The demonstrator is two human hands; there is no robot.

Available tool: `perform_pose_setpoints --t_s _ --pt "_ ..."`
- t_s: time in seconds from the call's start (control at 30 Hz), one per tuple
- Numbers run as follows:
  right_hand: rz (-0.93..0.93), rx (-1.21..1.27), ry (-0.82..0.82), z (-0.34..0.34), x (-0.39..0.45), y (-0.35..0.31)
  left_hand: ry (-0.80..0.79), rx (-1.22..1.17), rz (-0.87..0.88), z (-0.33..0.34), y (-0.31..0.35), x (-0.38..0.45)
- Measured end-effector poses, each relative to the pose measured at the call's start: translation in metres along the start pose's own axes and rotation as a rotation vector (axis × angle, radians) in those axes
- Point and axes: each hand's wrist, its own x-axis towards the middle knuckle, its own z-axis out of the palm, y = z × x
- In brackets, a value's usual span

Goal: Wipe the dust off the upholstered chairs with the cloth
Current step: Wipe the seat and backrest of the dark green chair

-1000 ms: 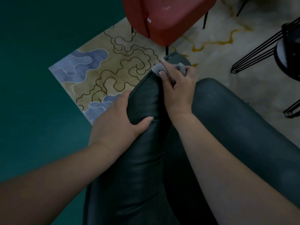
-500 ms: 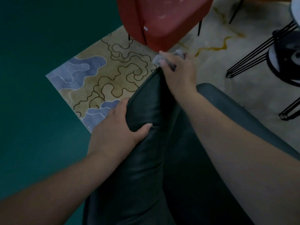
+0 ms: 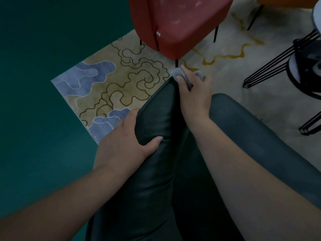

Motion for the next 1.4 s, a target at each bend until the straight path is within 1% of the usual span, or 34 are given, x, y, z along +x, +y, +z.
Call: perform_pose_setpoints --t_s 0.1,0.17,0.23,0.33,0.37,0.4,0.43,0.53,0.57,0.6,0.63,0.7,0.73,0.8,0.9,0.97,1.0,1.07,1.1,1.13,1.2,1.3,1.4 --pt "0.184 0.072 0.054 -0.007 -0.008 0.014 0.0 0.0 -0.011 0.0 0.0 0.0" --pt "0.27 0.061 0.09 -0.01 -0.021 0.021 -0.006 0.008 -0.015 0.0 0.001 0.0" --pt "0.31 0.056 0.081 -0.016 -0.039 0.028 -0.005 0.02 -0.009 0.001 0.002 0.0" --pt "0.319 0.068 0.036 -0.028 -0.057 0.033 -0.012 0.03 -0.014 0.001 0.002 0.001" --pt "0.296 0.079 0.038 -0.03 -0.054 0.028 -0.012 0.031 -0.017 0.001 0.002 0.001" --pt "0.234 0.082 0.043 -0.032 -0.047 0.019 -0.011 0.033 -0.019 0.001 0.002 0.001" --pt "0.123 0.06 0.028 -0.032 -0.037 0.008 -0.008 0.037 -0.021 0.001 0.002 0.001" --pt "-0.265 -0.133 -0.137 -0.019 -0.002 -0.014 -0.003 0.043 -0.013 0.001 0.002 0.001" --pt "-0.305 -0.203 -0.16 -0.014 0.01 -0.015 -0.004 0.043 -0.011 0.001 0.002 0.001" --pt "-0.28 -0.26 -0.15 -0.008 0.022 -0.014 -0.008 0.038 -0.013 0.001 0.002 0.001" --pt "-0.211 -0.311 -0.123 -0.004 0.036 -0.01 -0.011 0.029 -0.015 0.0 0.002 0.001" --pt "-0.029 -0.427 -0.112 -0.002 0.064 -0.001 -0.015 0.012 -0.017 0.0 0.001 0.001" --pt "0.031 -0.437 -0.154 -0.004 0.074 0.004 -0.015 0.011 -0.016 0.0 0.001 0.001" --pt "0.064 -0.349 -0.238 -0.01 0.079 0.008 -0.017 0.016 -0.013 0.0 0.001 0.001" --pt "0.027 -0.169 -0.22 -0.015 0.049 0.005 -0.012 0.023 -0.008 0.001 0.001 0.002" --pt "-0.055 -0.029 -0.267 -0.015 0.018 -0.006 -0.011 0.032 -0.004 0.002 0.0 0.002" --pt "-0.134 -0.013 -0.283 -0.014 0.0 -0.012 -0.013 0.035 -0.006 0.002 0.0 0.003" --pt "-0.308 -0.064 -0.229 -0.011 -0.025 -0.019 -0.015 0.04 -0.015 0.002 0.001 0.003" --pt "-0.331 -0.076 -0.189 -0.01 -0.027 -0.018 -0.016 0.043 -0.017 0.002 0.001 0.003" --pt "-0.308 -0.083 -0.159 -0.01 -0.024 -0.017 -0.016 0.042 -0.017 0.002 0.002 0.003" --pt "-0.194 -0.076 -0.111 -0.008 -0.007 -0.011 -0.015 0.034 -0.013 0.002 0.002 0.003" --pt "0.026 0.008 -0.055 -0.004 0.02 -0.006 -0.018 0.02 -0.012 0.002 0.001 0.003" --pt "0.149 0.081 0.018 -0.001 0.026 -0.002 -0.017 0.016 -0.01 0.002 0.002 0.003"
